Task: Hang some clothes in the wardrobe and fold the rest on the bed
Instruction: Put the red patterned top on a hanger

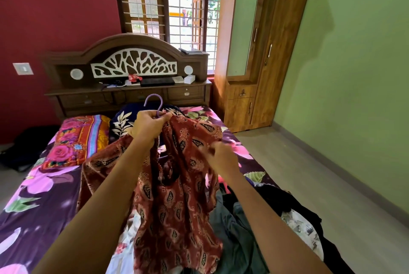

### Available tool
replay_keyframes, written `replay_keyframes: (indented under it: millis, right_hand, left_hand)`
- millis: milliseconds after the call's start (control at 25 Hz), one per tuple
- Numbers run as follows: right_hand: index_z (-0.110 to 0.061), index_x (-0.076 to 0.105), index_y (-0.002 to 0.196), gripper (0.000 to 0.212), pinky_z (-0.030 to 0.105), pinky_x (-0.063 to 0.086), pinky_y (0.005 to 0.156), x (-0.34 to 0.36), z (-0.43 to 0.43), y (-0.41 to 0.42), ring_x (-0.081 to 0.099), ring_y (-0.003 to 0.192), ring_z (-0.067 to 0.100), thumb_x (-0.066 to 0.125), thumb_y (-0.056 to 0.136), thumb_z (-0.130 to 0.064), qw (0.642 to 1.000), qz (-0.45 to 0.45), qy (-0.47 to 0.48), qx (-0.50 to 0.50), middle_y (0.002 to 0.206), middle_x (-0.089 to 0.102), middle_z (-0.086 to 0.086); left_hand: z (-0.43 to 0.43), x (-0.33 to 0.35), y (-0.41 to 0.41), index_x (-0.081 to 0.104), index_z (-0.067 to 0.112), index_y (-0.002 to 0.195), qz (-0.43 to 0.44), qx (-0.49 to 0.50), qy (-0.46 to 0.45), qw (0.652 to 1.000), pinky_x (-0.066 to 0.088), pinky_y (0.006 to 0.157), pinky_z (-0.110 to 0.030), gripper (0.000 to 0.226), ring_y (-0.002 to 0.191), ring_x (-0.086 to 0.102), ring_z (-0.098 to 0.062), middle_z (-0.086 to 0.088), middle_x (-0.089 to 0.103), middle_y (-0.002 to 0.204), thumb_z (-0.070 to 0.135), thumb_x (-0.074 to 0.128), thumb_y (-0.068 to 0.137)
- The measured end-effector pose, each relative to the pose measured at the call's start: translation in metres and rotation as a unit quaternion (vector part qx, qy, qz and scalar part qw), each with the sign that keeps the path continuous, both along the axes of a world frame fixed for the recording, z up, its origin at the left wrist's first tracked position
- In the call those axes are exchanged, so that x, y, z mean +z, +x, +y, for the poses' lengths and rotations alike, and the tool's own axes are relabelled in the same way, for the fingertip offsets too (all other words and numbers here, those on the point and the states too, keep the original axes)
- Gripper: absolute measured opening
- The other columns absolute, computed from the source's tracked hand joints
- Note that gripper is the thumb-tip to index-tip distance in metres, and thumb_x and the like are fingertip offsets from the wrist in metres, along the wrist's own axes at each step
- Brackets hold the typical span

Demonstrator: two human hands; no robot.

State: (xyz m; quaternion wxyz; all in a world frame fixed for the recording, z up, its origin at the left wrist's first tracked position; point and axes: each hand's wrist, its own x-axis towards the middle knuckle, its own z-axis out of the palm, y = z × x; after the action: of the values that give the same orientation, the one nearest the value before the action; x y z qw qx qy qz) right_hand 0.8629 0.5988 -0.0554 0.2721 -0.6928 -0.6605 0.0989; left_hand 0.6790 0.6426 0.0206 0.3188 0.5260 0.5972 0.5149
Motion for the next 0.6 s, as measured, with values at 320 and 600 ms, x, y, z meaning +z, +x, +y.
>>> replay_keyframes:
  millis: [320, 600]
  right_hand:
    - [-0.008, 0.064, 0.118, 0.027, 0.038, 0.052, 0.088, 0.057, 0.030, 0.016, 0.065, 0.101, 0.024, 0.056, 0.094, -0.018, 0.959, -0.003, 0.207, 0.194, 0.112, 0.068, 0.009]
    - [-0.017, 0.053, 0.132, 0.042, 0.031, 0.048, 0.091, 0.092, 0.023, 0.071, 0.056, 0.113, 0.021, 0.053, 0.093, -0.004, 0.991, -0.100, -0.014, 0.087, 0.132, 0.054, 0.007]
  left_hand:
    - [-0.003, 0.027, -0.004, 0.072, 0.024, 0.074, 0.013, -0.131, 0.061, 0.989, 0.049, 0.085, -0.042, 0.011, 0.082, 0.059, -0.024, -0.011, 0.065, 0.082, 0.033, 0.077, 0.075]
    - [-0.010, 0.035, -0.020, 0.071, 0.018, 0.085, -0.026, -0.160, 0.082, 0.983, 0.048, 0.092, -0.044, 0.009, 0.090, 0.061, -0.029, -0.021, 0.066, 0.094, 0.025, 0.067, 0.086]
